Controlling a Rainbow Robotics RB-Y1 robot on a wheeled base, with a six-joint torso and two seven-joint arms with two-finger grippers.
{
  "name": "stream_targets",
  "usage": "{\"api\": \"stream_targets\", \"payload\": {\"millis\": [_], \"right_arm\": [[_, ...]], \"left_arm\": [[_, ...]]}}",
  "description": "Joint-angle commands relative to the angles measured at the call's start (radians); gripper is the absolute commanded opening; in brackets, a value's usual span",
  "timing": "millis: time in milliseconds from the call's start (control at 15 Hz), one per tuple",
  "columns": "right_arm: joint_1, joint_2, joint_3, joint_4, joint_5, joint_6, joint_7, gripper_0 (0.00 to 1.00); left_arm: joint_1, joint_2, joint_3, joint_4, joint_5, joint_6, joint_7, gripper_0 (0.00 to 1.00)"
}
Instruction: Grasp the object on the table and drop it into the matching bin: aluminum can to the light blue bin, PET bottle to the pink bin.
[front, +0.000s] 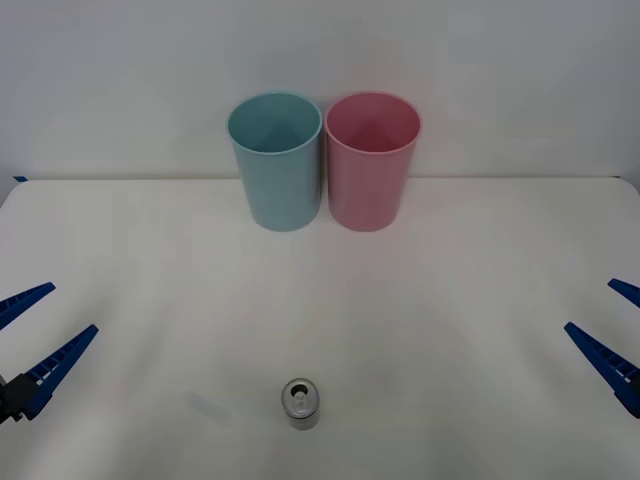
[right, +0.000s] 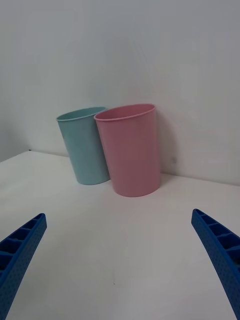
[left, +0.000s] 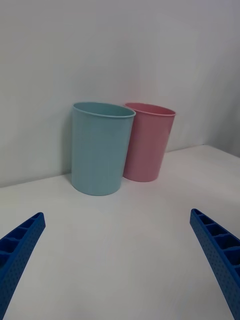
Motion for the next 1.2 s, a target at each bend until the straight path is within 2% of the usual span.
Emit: {"api": "stream_targets", "payload": {"millis": [67,133,667,1200], "right_arm": [[0.0,0.0,0.0,0.0,0.0,0.0,0.0,1.0],[-0.001,0.015,0.002,0.004,0.006,-0.002,0.0,1.0],[-0.002,-0.014,0.048,-0.002,0.023,-0.024,0.014,1.0],[0.033,-0.086,0.178,0.0,0.04,-0.07,0.067,1.0]], "left_arm": [[0.0,0.0,0.0,0.0,0.0,0.0,0.0,1.0],[0.0,0.0,0.0,0.0,0.0,0.0,0.0,1.0],[0.0,0.0,0.0,0.0,0.0,0.0,0.0,1.0],[0.0,0.0,0.0,0.0,0.0,0.0,0.0,1.0]]}}
